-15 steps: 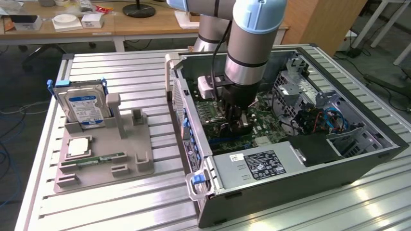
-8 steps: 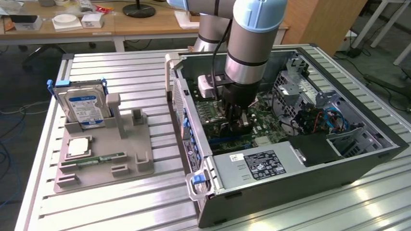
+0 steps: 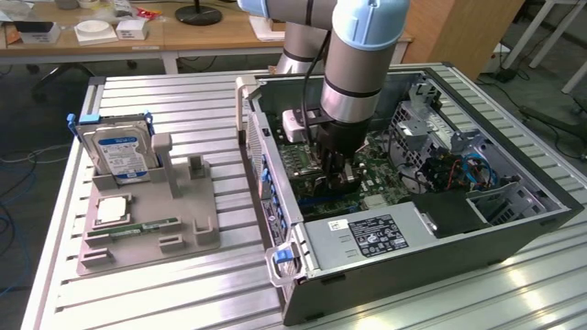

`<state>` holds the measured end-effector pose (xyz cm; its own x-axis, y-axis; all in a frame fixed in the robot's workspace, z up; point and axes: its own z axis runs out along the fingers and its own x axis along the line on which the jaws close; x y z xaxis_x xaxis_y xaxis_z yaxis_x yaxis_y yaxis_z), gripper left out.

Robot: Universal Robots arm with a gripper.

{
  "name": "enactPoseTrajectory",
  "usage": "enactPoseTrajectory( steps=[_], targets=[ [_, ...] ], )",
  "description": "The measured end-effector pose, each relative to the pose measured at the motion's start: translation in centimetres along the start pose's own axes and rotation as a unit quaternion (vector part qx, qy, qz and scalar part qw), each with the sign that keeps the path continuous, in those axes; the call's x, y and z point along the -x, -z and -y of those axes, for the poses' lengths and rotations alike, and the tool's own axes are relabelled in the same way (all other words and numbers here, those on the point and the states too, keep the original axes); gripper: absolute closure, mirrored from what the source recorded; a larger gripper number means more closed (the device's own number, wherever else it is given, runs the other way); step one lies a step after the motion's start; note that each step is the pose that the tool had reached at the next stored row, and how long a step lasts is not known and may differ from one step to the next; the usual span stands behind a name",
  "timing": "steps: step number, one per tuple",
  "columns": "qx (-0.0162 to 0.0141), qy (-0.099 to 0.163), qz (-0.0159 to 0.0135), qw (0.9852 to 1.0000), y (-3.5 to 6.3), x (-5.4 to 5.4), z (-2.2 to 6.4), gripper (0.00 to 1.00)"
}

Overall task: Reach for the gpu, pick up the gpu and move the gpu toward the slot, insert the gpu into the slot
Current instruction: 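Insert the gpu into the slot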

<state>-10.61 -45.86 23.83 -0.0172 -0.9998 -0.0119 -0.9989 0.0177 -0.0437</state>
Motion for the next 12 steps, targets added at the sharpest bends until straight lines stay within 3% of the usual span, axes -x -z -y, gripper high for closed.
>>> enactPoseTrajectory(
  steps=[12],
  targets=[
    [0.0000,0.000,0.0001,1.0000,0.10,0.01,0.00,0.73]
  ],
)
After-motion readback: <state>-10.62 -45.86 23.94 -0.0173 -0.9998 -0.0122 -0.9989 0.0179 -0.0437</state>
